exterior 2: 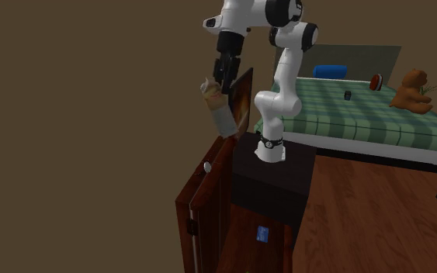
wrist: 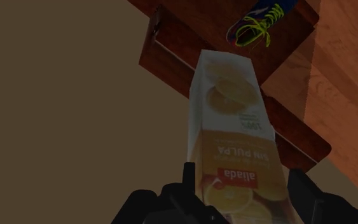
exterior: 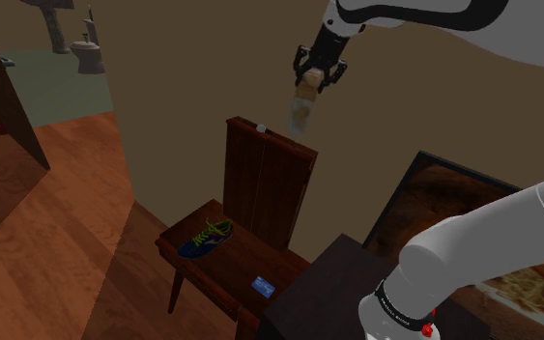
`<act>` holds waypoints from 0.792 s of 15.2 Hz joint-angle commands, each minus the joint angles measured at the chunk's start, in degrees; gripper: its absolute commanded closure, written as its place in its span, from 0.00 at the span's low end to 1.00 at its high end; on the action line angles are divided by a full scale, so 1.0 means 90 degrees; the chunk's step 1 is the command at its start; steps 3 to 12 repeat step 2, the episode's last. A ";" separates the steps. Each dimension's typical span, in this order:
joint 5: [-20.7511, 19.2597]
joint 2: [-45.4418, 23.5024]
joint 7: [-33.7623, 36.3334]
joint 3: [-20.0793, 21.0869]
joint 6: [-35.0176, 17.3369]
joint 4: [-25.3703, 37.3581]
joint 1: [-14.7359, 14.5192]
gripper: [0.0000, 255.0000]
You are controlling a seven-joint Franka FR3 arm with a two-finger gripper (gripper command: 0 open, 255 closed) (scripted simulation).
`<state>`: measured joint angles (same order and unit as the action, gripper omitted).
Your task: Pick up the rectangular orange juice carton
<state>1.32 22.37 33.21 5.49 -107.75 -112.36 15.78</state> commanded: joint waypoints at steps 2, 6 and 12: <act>-0.0015 -0.0027 -0.0030 -0.0042 -0.0050 0.0165 0.0037 1.00; -0.0015 -0.0027 -0.0030 -0.0042 -0.0050 0.0165 0.0037 1.00; -0.0015 -0.0027 -0.0030 -0.0042 -0.0050 0.0165 0.0037 1.00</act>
